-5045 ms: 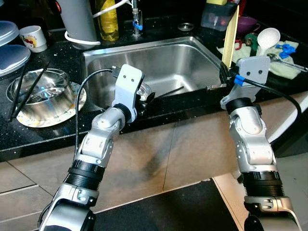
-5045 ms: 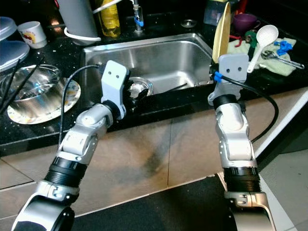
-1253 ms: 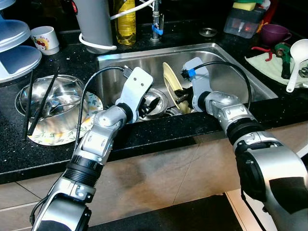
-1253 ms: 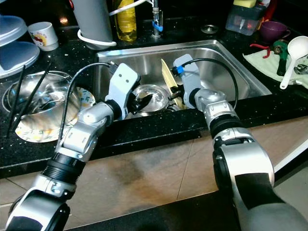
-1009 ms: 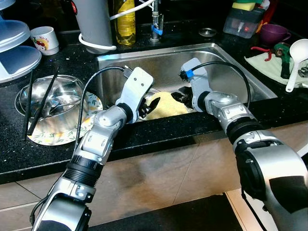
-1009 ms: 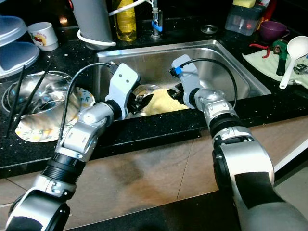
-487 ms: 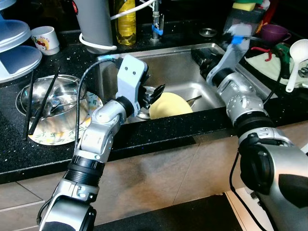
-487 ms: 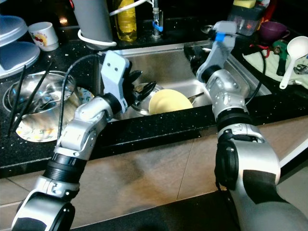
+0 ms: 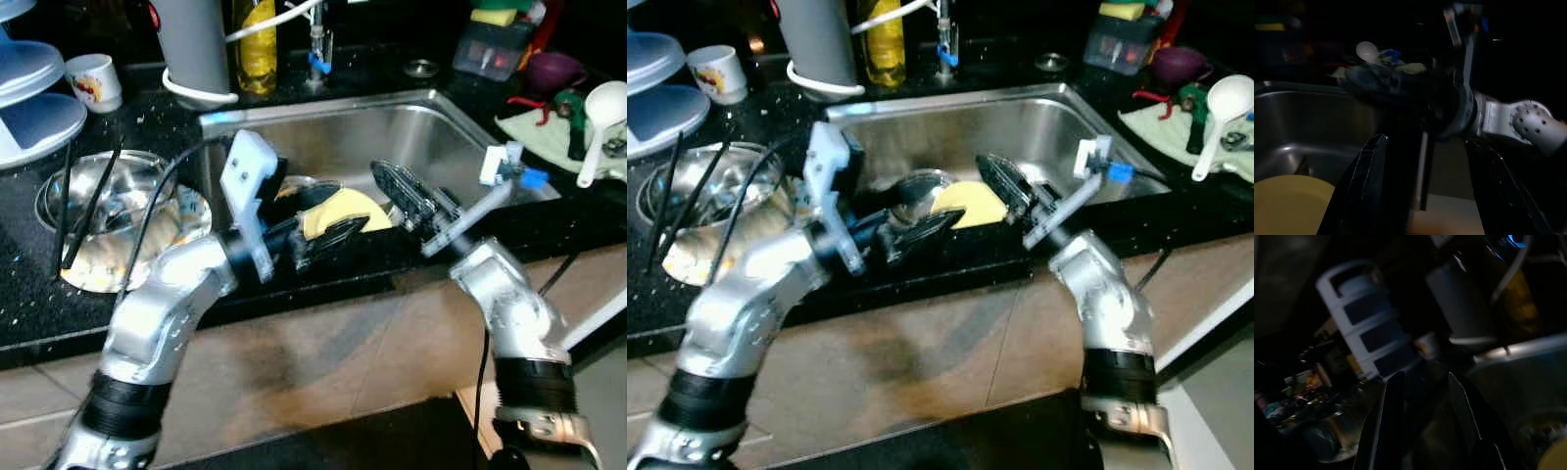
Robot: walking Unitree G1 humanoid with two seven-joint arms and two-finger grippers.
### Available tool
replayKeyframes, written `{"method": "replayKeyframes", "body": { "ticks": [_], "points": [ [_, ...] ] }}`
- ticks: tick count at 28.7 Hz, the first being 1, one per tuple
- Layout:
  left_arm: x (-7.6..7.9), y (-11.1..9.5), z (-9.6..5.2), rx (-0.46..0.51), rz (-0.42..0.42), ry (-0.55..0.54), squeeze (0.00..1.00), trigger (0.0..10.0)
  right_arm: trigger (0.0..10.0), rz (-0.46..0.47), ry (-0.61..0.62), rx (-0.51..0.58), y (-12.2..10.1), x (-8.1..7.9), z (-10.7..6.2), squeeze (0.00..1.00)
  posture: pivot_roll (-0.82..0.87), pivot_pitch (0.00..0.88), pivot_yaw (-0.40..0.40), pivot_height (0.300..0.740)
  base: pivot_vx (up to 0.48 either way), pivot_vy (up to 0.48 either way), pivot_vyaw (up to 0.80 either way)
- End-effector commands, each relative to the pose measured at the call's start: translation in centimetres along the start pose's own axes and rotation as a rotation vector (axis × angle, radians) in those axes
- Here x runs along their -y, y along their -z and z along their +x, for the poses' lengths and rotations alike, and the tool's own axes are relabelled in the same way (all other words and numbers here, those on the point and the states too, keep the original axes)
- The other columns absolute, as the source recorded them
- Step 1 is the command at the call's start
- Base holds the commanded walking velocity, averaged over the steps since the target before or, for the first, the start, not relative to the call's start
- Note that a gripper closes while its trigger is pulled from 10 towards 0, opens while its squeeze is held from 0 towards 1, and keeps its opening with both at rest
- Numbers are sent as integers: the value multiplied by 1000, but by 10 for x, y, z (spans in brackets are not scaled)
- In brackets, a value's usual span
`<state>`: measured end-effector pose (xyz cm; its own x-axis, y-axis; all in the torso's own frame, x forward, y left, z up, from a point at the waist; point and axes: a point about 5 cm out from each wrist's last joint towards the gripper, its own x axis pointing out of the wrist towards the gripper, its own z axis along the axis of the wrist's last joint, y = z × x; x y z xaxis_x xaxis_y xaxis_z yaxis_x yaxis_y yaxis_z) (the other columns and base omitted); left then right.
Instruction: Kitchen organization
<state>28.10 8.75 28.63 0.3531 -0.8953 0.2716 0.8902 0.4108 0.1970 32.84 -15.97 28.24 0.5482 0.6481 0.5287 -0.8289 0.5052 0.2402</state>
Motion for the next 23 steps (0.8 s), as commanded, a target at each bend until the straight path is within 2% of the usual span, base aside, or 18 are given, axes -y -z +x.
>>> {"method": "replayKeyframes", "body": {
  "ticks": [1,2,3,5,8,10,12,13,14,16,17,19,23],
  "points": [
    [7,6,-5,-47,-24,52,0,10000,10000,18,-41,-22,5,-7,-2,0,-85,236,-15,740,0,0,0],
    [14,13,-12,-112,-41,92,0,10000,10000,29,-65,-46,8,-13,-7,0,-84,237,-15,740,0,0,0],
    [14,13,-12,-112,-41,92,0,10000,10000,29,-65,-46,8,-13,-7,0,-84,237,-15,740,0,0,0],
    [29,25,-23,-218,-104,169,0,10000,10000,51,-153,-142,18,-28,-17,0,-82,238,-15,740,0,0,0],
    [34,31,-27,-267,-119,190,0,10000,10000,55,-189,-202,25,-35,-22,0,-82,238,-15,740,0,0,0],
    [38,49,-35,-390,-125,177,0,10000,10000,48,-225,-373,46,-44,-35,0,-81,239,-14,740,0,0,0],
    [38,49,-35,-390,-125,177,0,10000,10000,48,-225,-373,46,-44,-35,0,-81,239,-14,740,0,0,0],
    [39,55,-39,-432,-131,166,0,10000,10000,45,-226,-422,52,-46,-39,0,-81,239,-14,740,0,0,0],
    [39,55,-39,-432,-131,166,0,10000,10000,45,-226,-422,52,-46,-39,0,-81,239,-14,740,0,0,0],
    [42,70,-50,-559,-131,148,0,10000,10000,26,-180,-514,70,-43,-53,0,-78,241,-12,740,0,0,0],
    [42,70,-50,-559,-131,148,0,10000,10000,26,-180,-514,70,-43,-53,0,-78,241,-12,740,0,0,0],
    [48,78,-60,-651,-138,156,0,10000,10000,29,-156,-576,80,-43,-65,0,-78,241,-12,740,0,0,0],
    [54,84,-69,-718,-156,161,0,10000,10000,35,-146,-648,89,-46,-77,0,-78,241,-7,740,0,0,0]
  ]
}}
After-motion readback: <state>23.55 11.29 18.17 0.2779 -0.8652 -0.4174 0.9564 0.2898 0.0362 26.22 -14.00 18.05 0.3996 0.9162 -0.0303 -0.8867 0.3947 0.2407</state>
